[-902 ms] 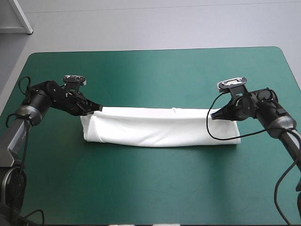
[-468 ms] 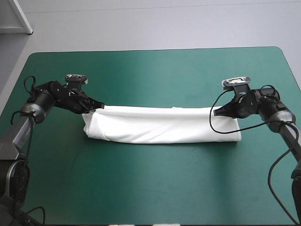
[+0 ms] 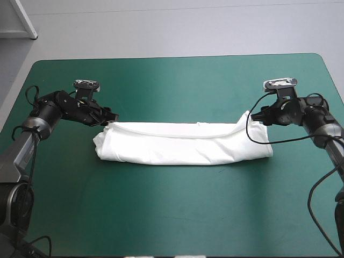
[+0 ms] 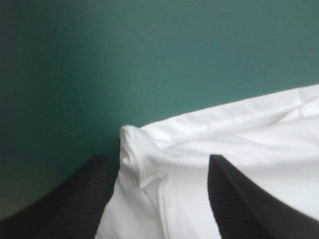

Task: Fold the cloth

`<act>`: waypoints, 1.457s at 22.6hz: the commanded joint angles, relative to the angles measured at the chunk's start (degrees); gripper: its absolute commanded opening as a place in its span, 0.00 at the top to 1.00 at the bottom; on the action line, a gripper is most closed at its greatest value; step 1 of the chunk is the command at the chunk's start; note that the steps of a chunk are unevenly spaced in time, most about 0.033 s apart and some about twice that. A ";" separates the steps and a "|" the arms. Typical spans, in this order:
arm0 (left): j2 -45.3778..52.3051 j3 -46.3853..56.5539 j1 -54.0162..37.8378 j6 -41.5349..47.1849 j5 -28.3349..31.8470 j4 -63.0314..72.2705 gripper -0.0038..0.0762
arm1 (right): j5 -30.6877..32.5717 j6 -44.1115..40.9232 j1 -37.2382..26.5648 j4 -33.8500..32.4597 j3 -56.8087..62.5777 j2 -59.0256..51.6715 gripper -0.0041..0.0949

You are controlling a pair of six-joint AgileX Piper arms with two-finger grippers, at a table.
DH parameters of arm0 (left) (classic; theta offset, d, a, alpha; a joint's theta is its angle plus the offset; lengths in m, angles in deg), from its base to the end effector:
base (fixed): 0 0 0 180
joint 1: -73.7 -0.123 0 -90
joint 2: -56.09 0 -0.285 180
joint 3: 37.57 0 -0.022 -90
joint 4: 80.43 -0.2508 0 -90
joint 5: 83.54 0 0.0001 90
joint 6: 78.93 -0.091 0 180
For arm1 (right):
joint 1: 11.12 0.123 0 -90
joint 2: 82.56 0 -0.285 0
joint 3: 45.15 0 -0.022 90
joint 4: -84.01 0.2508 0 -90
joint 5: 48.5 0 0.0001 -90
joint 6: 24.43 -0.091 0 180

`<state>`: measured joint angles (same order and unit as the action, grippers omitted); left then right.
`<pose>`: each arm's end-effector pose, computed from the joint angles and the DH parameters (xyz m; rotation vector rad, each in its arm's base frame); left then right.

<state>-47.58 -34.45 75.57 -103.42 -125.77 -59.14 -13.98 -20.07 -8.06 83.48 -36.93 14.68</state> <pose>0.3609 -0.0340 0.2745 0.3202 2.5226 -0.2715 0.3415 0.0178 0.2903 -0.1651 2.4376 -0.0199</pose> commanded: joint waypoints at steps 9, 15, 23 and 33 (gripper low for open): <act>2.44 -6.51 14.34 -4.98 -9.65 8.52 0.80 | 7.68 2.52 -7.65 0.53 -5.12 -12.64 0.97; -3.05 -6.51 29.59 -4.89 -3.02 10.30 0.93 | 8.70 7.47 -12.45 9.88 0.70 -17.11 0.98; -12.18 -6.51 29.93 -4.82 -1.39 13.32 0.93 | 8.16 16.32 -12.78 22.40 4.01 -17.24 0.98; -15.77 -6.51 29.93 -5.02 -3.01 15.23 0.93 | 15.89 20.42 -13.00 30.54 4.01 -10.44 0.87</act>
<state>-64.05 -40.50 105.05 -108.63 -128.45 -44.51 1.98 -1.09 -20.63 109.99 -31.48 2.90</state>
